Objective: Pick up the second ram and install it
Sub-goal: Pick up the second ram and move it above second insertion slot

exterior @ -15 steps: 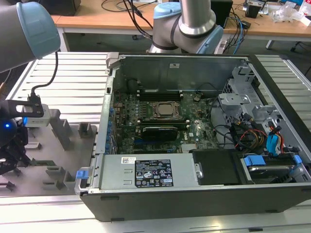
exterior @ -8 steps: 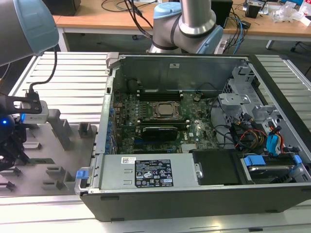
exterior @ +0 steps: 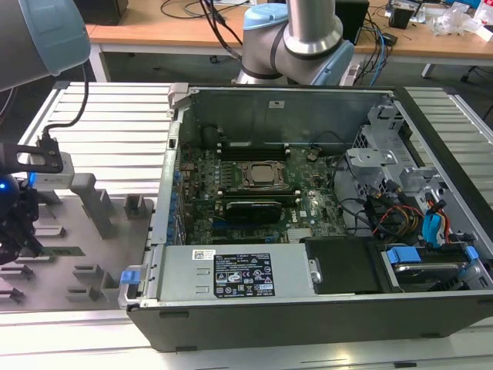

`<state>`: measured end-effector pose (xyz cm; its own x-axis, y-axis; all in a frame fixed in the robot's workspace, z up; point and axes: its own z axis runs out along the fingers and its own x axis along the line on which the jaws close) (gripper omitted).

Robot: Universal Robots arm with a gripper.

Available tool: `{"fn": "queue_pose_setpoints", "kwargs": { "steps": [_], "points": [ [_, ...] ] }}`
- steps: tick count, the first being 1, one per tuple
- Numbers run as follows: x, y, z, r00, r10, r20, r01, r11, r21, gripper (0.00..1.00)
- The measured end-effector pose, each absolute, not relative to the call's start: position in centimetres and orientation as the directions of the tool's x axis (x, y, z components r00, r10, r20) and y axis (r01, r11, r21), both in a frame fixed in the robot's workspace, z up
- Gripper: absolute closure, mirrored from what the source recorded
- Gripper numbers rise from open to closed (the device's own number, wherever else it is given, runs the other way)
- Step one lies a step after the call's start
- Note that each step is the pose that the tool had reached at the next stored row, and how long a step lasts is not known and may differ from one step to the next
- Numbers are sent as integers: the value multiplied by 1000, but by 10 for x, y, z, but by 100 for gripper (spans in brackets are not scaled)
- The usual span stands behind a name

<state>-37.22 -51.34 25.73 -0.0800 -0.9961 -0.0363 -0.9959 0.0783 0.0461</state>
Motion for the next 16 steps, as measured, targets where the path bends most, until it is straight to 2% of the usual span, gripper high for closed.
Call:
{"fn": "queue_pose_setpoints", "kwargs": {
  "steps": [12,16],
  "points": [
    [-372,-509,274,-80,-996,-36,-996,78,46,86],
    [-372,-501,293,-80,-996,-36,-996,78,46,86]
  ]
}}
